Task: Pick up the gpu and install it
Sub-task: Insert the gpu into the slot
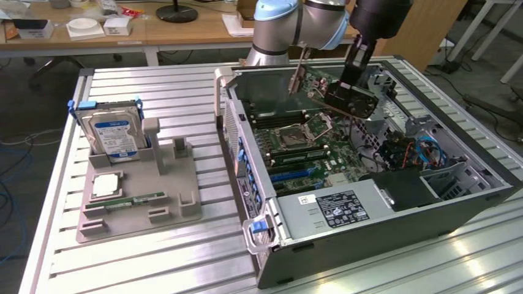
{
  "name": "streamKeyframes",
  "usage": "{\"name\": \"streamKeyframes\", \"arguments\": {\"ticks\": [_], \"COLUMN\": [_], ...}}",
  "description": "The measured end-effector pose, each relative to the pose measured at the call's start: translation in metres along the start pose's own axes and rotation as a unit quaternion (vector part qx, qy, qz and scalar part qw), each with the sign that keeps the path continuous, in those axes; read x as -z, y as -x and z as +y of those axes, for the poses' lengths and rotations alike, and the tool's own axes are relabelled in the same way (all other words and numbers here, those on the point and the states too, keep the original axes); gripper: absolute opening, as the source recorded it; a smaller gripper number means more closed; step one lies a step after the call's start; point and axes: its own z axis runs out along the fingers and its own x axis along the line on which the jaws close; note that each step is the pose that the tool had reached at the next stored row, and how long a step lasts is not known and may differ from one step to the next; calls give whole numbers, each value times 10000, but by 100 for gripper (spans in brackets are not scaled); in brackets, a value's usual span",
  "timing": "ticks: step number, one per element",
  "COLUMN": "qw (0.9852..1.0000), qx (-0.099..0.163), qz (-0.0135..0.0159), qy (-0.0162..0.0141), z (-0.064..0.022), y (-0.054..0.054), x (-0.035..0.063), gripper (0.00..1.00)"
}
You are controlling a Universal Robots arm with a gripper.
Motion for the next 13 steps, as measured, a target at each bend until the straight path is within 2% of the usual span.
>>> {"name": "streamKeyframes", "arguments": {"ticks": [7,8,11,13], "qw": [9993,9991,9985,9980], "qx": [375,414,498,578], "qz": [1,-22,-169,-174], "qy": [16,36,154,163], "z": [0,-1,0,0], "y": [0,0,0,0], "x": [-2,-3,-3,-3], "gripper": [26,26,26,26]}}
